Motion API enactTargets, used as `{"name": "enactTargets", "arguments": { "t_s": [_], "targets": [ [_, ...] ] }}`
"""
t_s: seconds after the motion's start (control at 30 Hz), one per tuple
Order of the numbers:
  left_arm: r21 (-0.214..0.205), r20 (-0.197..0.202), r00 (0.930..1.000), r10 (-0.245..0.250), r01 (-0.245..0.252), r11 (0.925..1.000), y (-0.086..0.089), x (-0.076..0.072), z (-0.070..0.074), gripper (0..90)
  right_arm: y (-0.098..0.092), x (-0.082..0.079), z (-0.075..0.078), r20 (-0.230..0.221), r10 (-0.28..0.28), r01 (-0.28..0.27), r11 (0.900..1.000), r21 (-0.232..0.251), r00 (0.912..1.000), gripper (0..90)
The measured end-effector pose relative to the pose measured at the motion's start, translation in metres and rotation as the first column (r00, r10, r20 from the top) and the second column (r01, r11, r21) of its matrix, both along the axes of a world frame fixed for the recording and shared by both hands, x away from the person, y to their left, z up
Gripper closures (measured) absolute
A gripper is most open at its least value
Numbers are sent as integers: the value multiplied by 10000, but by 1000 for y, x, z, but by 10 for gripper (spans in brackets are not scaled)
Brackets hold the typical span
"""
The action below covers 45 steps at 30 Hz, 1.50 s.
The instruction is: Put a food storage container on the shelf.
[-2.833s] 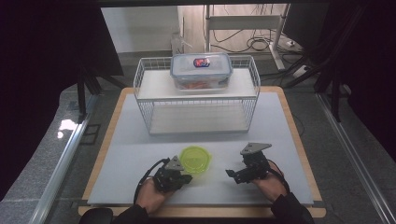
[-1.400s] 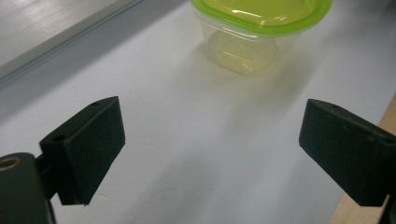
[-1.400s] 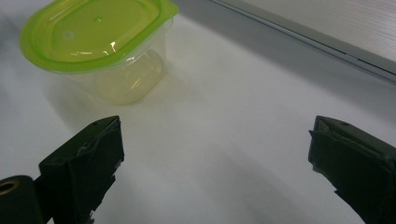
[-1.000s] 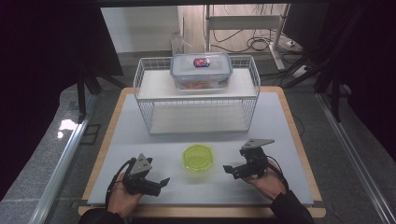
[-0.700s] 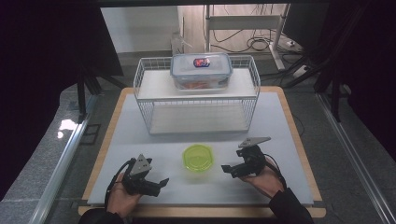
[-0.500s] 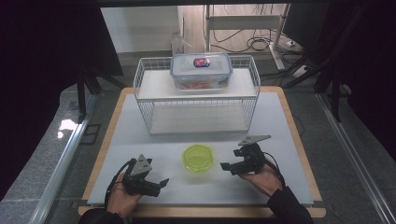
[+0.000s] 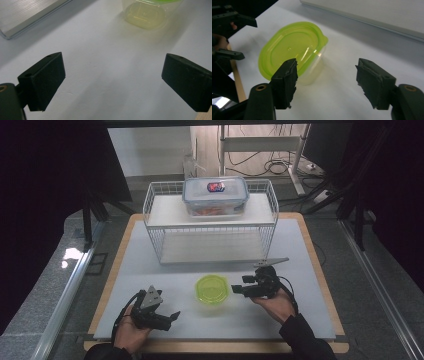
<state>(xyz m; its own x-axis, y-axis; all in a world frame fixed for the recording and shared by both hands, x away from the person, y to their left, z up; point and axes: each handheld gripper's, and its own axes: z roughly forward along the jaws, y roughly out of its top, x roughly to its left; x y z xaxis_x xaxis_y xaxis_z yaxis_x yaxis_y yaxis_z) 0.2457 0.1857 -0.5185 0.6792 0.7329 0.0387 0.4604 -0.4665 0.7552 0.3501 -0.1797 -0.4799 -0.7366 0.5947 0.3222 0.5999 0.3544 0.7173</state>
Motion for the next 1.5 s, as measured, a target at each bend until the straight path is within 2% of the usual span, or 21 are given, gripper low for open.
{"name": "enactTargets", "arguments": {
  "t_s": [0.03,0.23,0.27,0.43,0.47,0.53,0.7,0.73,0.77,0.8,0.83,0.87,0.93,1.1,1.17,1.43,1.5],
  "targets": [
    [41,1,10000,-10,10,10000,0,0,0,51,4,3,-1,-230,100,-97,9998,164,9997,374],
    [170,11,10000,-52,52,9998,-2,0,-1,53,16,11,-5,-689,350,-327,9989,339,9970,432],
    [207,8,10000,-69,69,9998,-2,0,-1,53,20,15,-8,-956,424,-385,9983,431,9945,461],
    [293,25,9999,-111,111,9995,-3,-1,-1,55,28,19,-12,-1305,480,-441,9985,328,9903,507],
    [305,23,9999,-131,131,9995,-4,-1,-1,55,31,20,-14,-1554,481,-446,9987,255,9867,538],
    [345,27,9999,-147,146,9993,-4,-1,-2,55,32,22,-15,-1914,464,-384,9982,453,9804,578],
    [451,22,9998,-207,206,9988,-5,-1,-2,56,31,25,-14,-2182,304,-235,9991,340,9754,679],
    [482,36,9997,-224,222,9986,-6,-1,-2,56,31,25,-15,-2341,325,-218,9986,481,9717,690],
    [482,36,9997,-224,222,9986,-6,-1,-2,56,31,25,-15,-2341,325,-218,9986,481,9717,690],
    [509,22,9997,-239,238,9984,-6,-1,-2,56,30,27,-16,-2569,429,-262,9973,680,9655,723],
    [509,22,9997,-239,238,9984,-6,-1,-2,57,30,27,-16,-2569,429,-262,9973,680,9655,723],
    [544,16,9997,-245,244,9982,-7,-2,-3,57,31,27,-17,-2610,510,-339,9970,696,9640,771],
    [579,29,9996,-272,270,9980,-7,-2,-3,57,34,28,-16,-2731,643,-436,9957,814,9598,797],
    [652,62,9996,-272,267,9975,-7,-2,-3,57,40,26,-11,-2431,872,-745,9953,612,9661,809],
    [653,80,9996,-272,266,9975,-7,-2,-3,58,41,25,-11,-2373,911,-767,9946,693,9672,811],
    [701,104,9996,-271,263,9972,-7,-2,-3,58,39,25,-3,-2350,1061,-824,9907,1085,9662,823],
    [721,87,9996,-281,274,9970,-7,-2,-3,58,37,27,-4,-2460,1120,-863,9899,1127,9628,821]
  ]
}}
